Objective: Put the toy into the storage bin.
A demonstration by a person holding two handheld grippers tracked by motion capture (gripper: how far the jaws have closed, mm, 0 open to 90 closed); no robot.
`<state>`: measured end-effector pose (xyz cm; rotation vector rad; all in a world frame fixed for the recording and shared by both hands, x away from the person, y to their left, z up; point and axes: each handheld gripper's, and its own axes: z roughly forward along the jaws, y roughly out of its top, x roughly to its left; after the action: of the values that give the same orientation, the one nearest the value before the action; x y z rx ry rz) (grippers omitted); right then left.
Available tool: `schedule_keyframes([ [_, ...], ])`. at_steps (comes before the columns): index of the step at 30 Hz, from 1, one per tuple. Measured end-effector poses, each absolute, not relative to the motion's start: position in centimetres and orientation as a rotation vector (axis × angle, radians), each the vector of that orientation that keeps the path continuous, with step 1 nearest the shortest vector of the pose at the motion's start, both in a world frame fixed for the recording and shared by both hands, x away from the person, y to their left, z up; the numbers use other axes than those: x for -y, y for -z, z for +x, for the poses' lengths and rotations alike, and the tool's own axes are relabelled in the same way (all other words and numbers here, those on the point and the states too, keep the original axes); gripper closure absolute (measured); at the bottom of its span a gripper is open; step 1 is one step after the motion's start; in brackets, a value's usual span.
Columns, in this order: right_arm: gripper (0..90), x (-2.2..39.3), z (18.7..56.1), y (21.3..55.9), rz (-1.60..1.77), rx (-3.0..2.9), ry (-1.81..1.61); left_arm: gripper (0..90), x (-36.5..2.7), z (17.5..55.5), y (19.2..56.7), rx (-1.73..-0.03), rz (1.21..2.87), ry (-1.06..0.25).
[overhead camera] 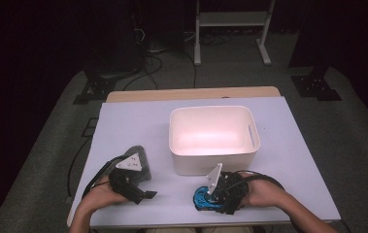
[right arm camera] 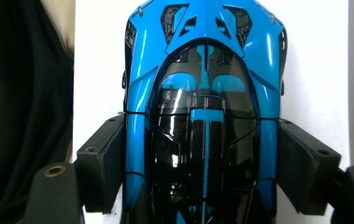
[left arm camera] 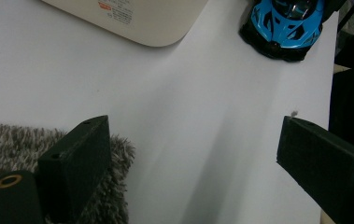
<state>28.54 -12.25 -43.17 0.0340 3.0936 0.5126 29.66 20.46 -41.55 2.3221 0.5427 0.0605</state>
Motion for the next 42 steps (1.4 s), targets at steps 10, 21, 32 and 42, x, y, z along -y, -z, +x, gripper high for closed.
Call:
schedule_keyframes([
  [10,25.0,12.6,28.6,42.8,0.025,-3.079,-0.580,9.6,-20.5,29.6,41.6,-0.547,2.318,-0.061],
  [21,25.0,13.0,28.4,41.7,0.027,-3.076,-0.660,9.6,-20.6,29.7,41.7,-0.550,2.322,-0.059],
  [32,26.7,13.2,28.0,38.1,-0.012,-3.053,-0.775,9.6,-20.6,29.6,41.7,-0.551,2.319,-0.061],
  [42,27.2,13.3,27.4,35.8,-0.042,-3.033,-0.823,9.6,-20.6,29.7,41.8,-0.553,2.319,-0.061],
])
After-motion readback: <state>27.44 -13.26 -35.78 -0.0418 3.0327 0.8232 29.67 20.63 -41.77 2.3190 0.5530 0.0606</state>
